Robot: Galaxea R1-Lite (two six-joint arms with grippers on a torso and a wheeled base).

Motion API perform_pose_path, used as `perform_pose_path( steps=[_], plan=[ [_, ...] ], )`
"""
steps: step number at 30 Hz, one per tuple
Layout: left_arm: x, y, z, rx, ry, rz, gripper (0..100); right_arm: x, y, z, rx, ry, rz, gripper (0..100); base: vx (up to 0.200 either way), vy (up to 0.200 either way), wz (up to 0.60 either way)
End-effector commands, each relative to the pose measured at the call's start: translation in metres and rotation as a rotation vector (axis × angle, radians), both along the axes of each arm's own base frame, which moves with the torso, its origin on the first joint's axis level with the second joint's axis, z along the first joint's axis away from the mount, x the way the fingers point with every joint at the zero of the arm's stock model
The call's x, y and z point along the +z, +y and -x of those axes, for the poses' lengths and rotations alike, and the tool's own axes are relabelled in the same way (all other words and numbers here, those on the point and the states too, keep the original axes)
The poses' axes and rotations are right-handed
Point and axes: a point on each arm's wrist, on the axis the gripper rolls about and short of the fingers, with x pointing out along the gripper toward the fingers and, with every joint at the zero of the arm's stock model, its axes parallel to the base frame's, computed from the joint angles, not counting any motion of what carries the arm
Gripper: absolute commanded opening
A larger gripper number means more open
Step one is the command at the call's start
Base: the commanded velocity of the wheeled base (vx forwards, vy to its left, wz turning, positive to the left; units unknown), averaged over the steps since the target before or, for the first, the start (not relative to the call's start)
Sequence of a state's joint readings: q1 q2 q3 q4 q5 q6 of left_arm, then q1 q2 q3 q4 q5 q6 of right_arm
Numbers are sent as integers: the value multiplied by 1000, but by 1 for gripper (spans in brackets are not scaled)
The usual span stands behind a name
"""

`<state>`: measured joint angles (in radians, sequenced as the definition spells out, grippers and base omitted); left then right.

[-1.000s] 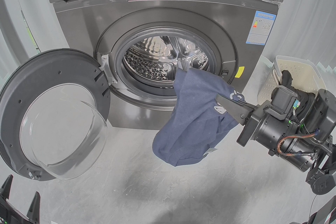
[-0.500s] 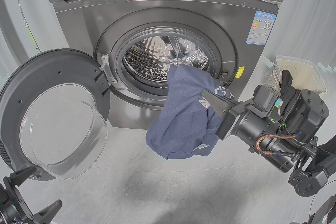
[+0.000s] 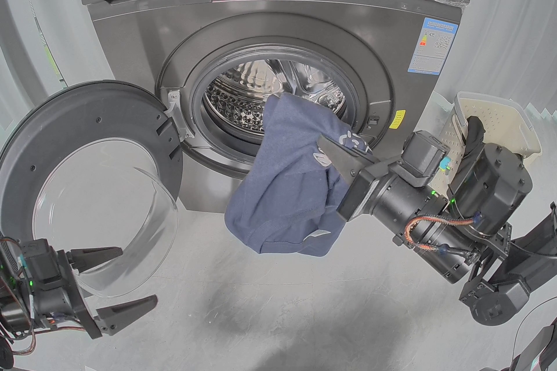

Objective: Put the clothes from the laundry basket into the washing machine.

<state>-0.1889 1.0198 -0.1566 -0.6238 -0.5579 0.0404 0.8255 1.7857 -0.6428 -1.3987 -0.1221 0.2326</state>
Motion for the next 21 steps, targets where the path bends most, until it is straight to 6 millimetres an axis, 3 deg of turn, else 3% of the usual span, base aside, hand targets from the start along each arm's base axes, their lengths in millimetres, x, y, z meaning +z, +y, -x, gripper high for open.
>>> perform_pose_path(
  steps=[1, 12, 21],
  plan=[
    [-12, -14, -30, -60, 122, -17, 100, 3, 6, -4, 3, -16, -14, 0, 0, 0, 0],
    [-12, -34, -61, -118, 173, -9, 100, 8, 9, -3, 9, -44, -29, 0, 0, 0, 0],
    [-21, -53, -97, -149, 230, -12, 100, 10, 10, -2, 18, -55, -38, 0, 0, 0, 0]
  ],
)
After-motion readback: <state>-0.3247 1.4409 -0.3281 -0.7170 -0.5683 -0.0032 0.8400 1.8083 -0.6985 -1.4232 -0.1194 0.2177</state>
